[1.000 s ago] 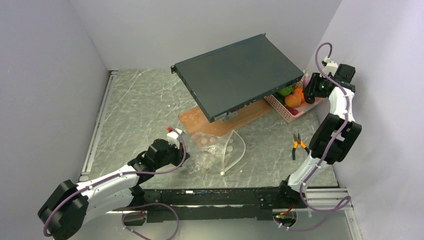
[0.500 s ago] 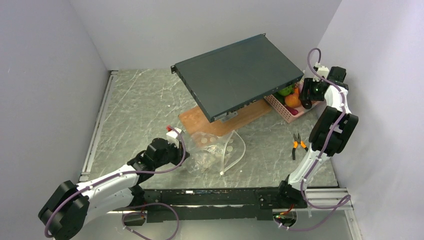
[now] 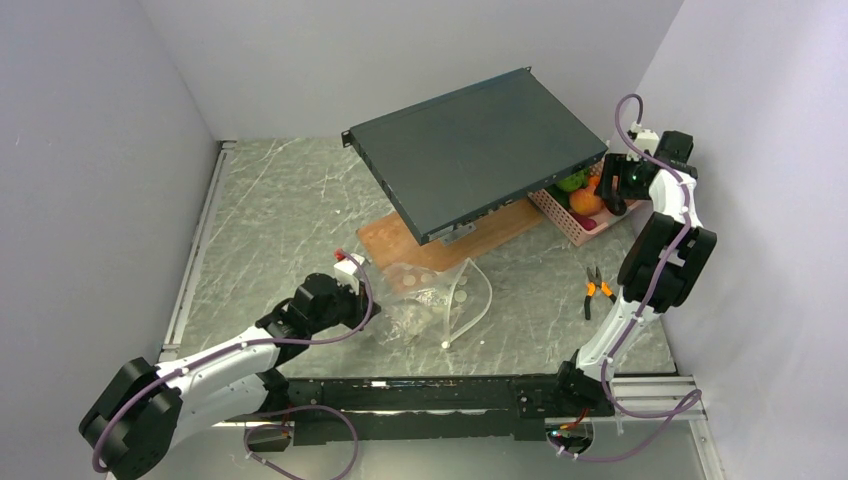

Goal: Open the zip-top bag and remove the fake food
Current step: Place the fake vegetable in the bin, then place the zipper food storage bag at the center of the board.

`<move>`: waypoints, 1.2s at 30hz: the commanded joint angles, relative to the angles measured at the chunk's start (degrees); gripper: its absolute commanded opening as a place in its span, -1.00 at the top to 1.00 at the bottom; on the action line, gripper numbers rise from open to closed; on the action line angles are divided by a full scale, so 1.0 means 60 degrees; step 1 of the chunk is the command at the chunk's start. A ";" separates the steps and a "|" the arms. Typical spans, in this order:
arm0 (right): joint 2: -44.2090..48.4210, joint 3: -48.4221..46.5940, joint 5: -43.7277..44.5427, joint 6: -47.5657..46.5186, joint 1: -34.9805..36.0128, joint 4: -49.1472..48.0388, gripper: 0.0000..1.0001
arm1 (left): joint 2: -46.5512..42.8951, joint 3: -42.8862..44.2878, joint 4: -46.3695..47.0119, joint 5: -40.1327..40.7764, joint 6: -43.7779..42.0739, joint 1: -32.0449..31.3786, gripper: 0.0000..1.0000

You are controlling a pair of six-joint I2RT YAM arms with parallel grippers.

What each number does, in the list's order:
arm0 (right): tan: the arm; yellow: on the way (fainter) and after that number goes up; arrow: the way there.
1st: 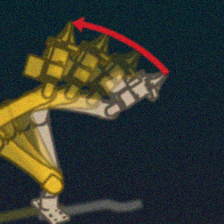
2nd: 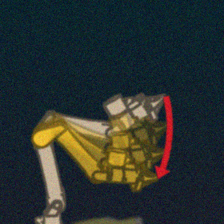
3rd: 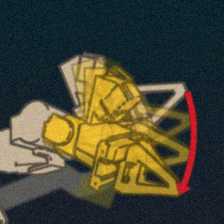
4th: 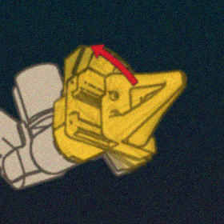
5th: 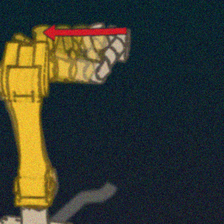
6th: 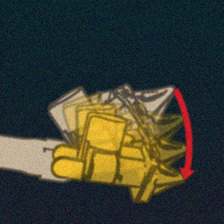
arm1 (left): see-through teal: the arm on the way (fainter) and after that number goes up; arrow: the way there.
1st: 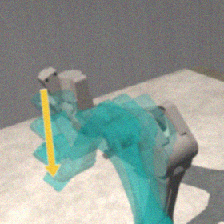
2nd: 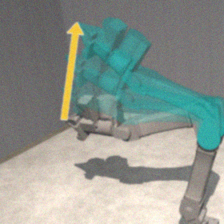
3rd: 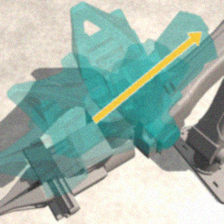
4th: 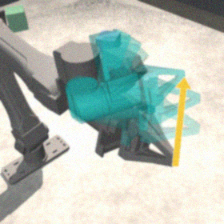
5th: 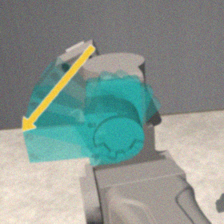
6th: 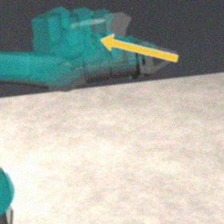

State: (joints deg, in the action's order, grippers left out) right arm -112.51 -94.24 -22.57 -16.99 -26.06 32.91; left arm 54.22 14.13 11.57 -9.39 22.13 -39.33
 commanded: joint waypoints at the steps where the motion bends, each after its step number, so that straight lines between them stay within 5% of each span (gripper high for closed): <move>1: 0.0854 0.0096 -0.0125 0.0182 -0.0068 -0.0273 -0.54 | -0.0183 0.0283 0.0488 -0.0235 -0.0026 0.0058 1.00; 16: 0.3233 0.2397 -0.1187 -0.0798 -0.0410 0.0373 -0.58 | -0.1497 0.0448 -0.0537 0.0250 -0.0369 0.0289 1.00; 23: 0.4722 0.3868 -0.1962 -0.1951 -0.0453 0.0966 -0.61 | -0.2384 0.1025 -0.2766 0.1873 -0.0922 0.0458 1.00; 36: 0.7261 0.5880 -0.2752 -0.2795 -0.0459 0.1487 -0.62 | -0.3431 0.1858 -0.5465 0.5597 0.0569 0.1403 1.00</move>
State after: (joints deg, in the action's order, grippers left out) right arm -72.62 -61.25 -36.05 -31.59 -28.58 41.12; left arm 34.33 20.80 -16.38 16.75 22.46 -33.56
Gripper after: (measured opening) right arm 0.808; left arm 0.009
